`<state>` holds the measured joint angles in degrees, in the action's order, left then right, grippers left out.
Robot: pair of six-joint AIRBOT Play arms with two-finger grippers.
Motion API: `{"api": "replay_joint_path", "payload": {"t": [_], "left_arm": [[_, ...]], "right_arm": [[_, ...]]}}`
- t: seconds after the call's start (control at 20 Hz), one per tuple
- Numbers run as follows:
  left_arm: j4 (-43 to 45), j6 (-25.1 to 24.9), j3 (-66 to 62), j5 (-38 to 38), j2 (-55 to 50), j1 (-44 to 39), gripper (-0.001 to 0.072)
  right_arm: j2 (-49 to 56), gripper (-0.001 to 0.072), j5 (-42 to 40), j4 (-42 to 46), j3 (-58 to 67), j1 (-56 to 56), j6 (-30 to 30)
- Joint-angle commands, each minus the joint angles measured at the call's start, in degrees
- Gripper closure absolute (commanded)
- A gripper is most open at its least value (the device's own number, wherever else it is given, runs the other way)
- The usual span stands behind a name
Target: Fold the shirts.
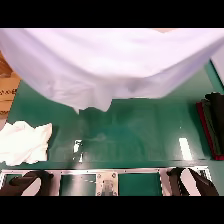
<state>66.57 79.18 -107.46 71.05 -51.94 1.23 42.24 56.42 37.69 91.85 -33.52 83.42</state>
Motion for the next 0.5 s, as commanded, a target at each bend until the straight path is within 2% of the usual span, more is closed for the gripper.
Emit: {"api": "replay_joint_path", "payload": {"t": [0.0, 0.15, 0.25, 0.35, 0.45], "left_arm": [[0.20, -0.13, -0.02, 2.51, -2.62, 0.02, 0.0678], [-5.40, -0.22, 7.30, 6.75, -7.23, 0.02, 0.0678], [-9.62, -2.78, 16.46, 6.49, -10.12, -0.02, 0.0678], [-13.57, -6.32, 27.65, 1.75, -13.49, -0.17, 0.0678], [-19.12, -10.75, 37.75, -6.62, -19.04, -0.17, 0.0678]], "right_arm": [[-1.73, 0.0699, 2.89, 3.58, 0.87, -0.52, 0.61], [-1.66, 0.0699, 4.11, 5.90, -8.87, -0.50, -0.26], [-1.49, 0.0699, 3.82, 5.84, -20.17, -0.50, -2.82], [0.11, 0.0699, 1.11, 5.81, -32.96, -0.22, -5.92], [3.89, 0.0699, -4.74, 5.33, -44.59, 0.98, -8.35]]}}
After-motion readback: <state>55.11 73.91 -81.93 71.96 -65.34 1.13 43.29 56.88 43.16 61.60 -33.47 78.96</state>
